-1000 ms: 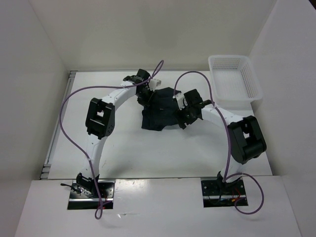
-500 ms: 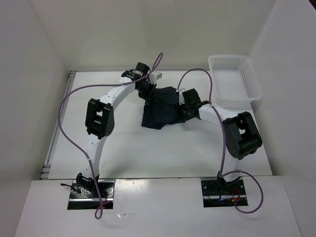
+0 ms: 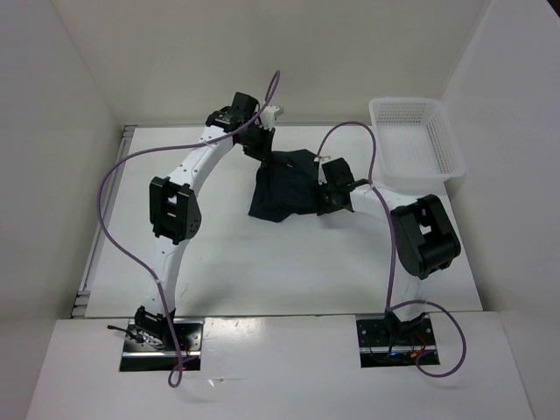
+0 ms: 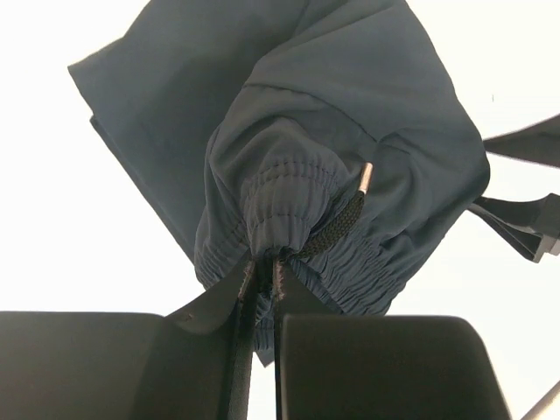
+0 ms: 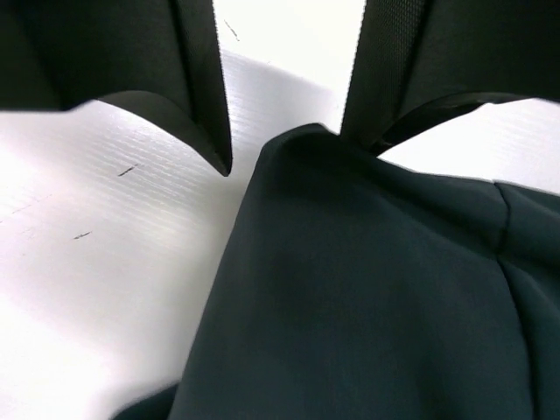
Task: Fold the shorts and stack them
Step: Fold the shorts
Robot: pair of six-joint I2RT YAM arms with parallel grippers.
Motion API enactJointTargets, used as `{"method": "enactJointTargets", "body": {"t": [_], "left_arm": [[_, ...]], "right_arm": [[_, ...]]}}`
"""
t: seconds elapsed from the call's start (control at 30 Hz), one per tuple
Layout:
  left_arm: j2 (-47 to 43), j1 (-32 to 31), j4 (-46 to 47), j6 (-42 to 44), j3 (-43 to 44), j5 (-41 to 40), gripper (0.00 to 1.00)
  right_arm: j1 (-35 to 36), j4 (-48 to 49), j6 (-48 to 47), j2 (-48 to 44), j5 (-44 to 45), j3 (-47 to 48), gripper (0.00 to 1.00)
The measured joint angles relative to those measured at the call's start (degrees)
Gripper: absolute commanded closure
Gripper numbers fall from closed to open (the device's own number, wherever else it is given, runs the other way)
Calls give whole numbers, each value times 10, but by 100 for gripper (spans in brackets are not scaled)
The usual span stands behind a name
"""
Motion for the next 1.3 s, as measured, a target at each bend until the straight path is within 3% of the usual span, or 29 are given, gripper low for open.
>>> {"method": "enactJointTargets", "body": {"t": [0.13,0.17,0.3,0.57,0.83,0.87,0.9,1.0,1.3], "left_arm": [[21,4,0,0,23,-1,92],[25,5,0,0,26,-1,92],[42,10,-2,0,28,-2,92],[50,28,-5,0,28,-1,89],[61,36,-7,0,40,16,87],[65,36,-7,0,42,18,86],[69,36,-8,0,44,20,86],[80,37,-9,0,45,20,86],[88,39,-12,0,55,19,85]], "right_arm": [[4,6,2,16,6,4,64],[6,7,2,21,8,5,74],[12,8,7,30,15,5,98],[12,5,-16,24,37,5,100],[13,-31,-54,-42,40,1,100],[13,-34,-57,-46,40,1,84],[13,-37,-58,-48,38,1,74],[13,-47,-57,-48,26,1,55],[16,-50,-47,-15,-5,21,38]]}}
